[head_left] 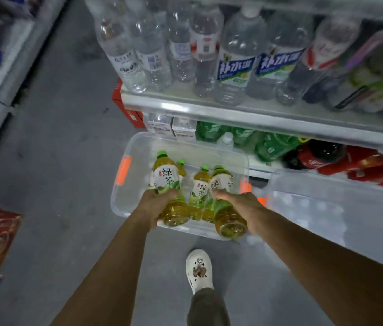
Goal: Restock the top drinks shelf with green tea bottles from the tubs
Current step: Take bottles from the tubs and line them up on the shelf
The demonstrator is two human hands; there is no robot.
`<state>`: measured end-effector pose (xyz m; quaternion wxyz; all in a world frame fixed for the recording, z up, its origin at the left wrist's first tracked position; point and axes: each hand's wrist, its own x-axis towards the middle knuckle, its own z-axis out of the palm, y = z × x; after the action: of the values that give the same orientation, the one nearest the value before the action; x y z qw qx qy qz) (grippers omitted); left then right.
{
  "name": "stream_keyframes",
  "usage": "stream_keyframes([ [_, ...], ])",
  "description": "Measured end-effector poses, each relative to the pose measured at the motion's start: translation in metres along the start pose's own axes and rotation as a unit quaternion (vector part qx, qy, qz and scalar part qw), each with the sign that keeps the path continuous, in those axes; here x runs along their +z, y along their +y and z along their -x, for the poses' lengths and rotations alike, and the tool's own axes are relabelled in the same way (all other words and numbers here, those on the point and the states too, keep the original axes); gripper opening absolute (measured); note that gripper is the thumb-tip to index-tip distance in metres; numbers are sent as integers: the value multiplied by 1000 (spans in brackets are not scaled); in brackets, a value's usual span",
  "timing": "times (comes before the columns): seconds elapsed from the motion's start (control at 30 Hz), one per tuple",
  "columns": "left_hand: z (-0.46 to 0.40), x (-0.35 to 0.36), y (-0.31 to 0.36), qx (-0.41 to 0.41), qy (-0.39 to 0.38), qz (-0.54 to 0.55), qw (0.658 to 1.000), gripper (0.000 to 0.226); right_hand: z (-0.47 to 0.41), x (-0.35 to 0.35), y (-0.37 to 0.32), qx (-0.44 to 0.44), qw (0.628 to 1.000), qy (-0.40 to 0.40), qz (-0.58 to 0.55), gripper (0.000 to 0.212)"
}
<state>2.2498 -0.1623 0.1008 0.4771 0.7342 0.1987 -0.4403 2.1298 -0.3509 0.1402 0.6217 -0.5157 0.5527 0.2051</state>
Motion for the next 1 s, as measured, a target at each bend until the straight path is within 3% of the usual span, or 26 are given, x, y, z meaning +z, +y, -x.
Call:
stream_keyframes([
  [0.07,44,23,2,10,-23,29,999,44,36,-32,5,-6,999,-41,-32,97],
  [0.13,91,51,5,36,-51,63,996,32,65,-68,18,-17,993,-70,-90,92],
  [0.33,249,155,11,136,-112,111,978,27,174,-192,60,-73,973,-125,-177,34],
  [0.5,371,251,15,189,-152,164,956,28,261,-302,103,-141,953,-123,-237,43],
  [0.6,443,310,22,237,-171,145,945,63,319,-367,128,-204,947,-107,-225,50],
  [0.63,464,330,24,259,-173,128,942,65,338,-387,136,-225,945,-101,-214,51],
  [0.87,581,446,32,373,-192,5,908,56,429,-514,175,-339,916,37,-210,46],
  [1.0,630,491,42,421,-220,-35,879,51,465,-577,182,-353,880,22,-316,44],
])
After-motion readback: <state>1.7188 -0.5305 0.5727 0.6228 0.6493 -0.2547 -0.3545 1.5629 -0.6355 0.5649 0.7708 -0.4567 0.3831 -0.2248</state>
